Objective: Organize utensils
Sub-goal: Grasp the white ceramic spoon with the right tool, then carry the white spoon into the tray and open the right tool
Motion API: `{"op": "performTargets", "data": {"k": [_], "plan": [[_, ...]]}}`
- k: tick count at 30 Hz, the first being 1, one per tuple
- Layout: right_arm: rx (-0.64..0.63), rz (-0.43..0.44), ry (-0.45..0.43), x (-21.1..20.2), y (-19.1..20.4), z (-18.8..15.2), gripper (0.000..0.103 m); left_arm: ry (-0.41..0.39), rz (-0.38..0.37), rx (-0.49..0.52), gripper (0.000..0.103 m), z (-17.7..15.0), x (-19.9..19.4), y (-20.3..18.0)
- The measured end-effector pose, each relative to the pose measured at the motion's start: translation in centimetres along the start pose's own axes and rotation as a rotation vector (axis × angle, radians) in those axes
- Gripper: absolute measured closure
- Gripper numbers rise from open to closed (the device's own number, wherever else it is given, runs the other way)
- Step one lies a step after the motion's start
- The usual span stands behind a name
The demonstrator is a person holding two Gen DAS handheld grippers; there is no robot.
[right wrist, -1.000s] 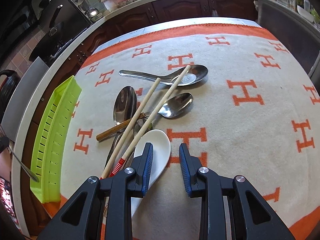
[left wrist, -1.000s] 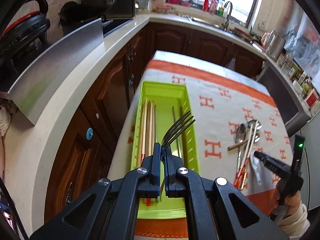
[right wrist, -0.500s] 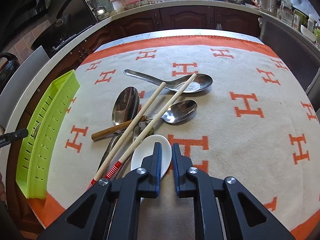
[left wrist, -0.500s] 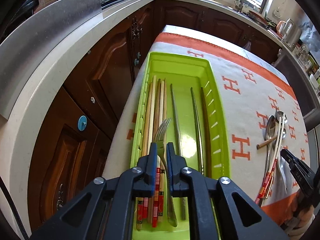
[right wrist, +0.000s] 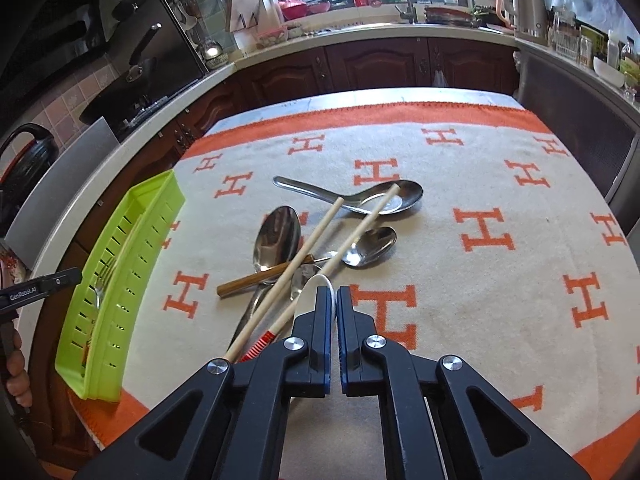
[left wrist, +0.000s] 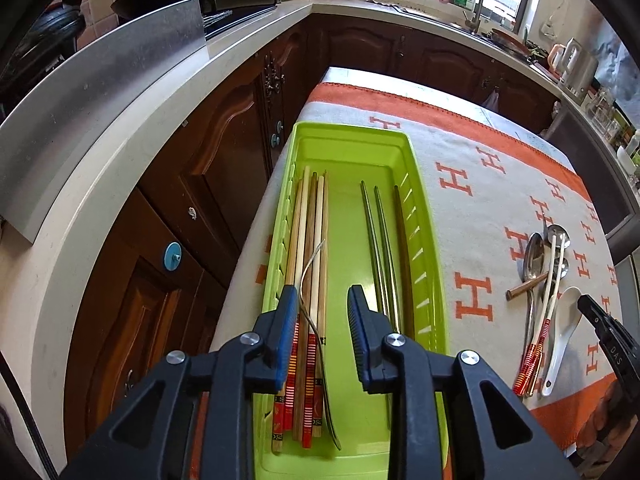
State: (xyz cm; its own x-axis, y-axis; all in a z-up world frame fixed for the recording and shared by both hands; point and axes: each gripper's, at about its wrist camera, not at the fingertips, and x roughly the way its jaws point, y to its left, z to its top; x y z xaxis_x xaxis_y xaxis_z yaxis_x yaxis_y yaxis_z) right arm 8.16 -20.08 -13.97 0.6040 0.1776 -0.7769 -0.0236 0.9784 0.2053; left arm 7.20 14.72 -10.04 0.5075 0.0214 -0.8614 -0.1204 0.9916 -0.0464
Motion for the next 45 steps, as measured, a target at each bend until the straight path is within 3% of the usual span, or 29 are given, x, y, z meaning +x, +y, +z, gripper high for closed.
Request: {"op": "performTargets", "data": {"k": [11,16,20,25,33,40,45], "plan": [[-0.027,0.069,-0.104,-6.1,2.9,1.7,0.1,-0.036,-0.006,-0.015,0.079,-0.6,-1.8,1.0],[-0.074,0.142,-0.125,-7.9,6.8,3.7,0.1,-0.051,0.025,-0.02,0.065,-0.8,-2.6,1.9],[-0.1,0.195,-0.128,-7.5,10.4,5.6,0.1,-0.067,0.042,-0.039,0.064,-0.8,-3.0,3.1],[-0.145,0.235,-0.095,-4.9,15.7,8.0,0.1,-0.077,0.041,-0.083,0.063,-0.6,-2.9,5.0],[-0.243,0.194,-0.048,2.5,23.6,9.9,0.1,-0.096,0.057,-0.146,0.063,-0.3,-2.2,8.0],[-0.38,0.074,-0.042,9.3,28.8,10.3,0.101,-0.066,0.068,-0.18,0.063,-0.7,-0.7,9.4],[-0.452,-0.025,-0.047,12.8,30.4,10.5,0.101,-0.053,0.079,-0.204,0.062,-0.8,-0.2,10.1]]}}
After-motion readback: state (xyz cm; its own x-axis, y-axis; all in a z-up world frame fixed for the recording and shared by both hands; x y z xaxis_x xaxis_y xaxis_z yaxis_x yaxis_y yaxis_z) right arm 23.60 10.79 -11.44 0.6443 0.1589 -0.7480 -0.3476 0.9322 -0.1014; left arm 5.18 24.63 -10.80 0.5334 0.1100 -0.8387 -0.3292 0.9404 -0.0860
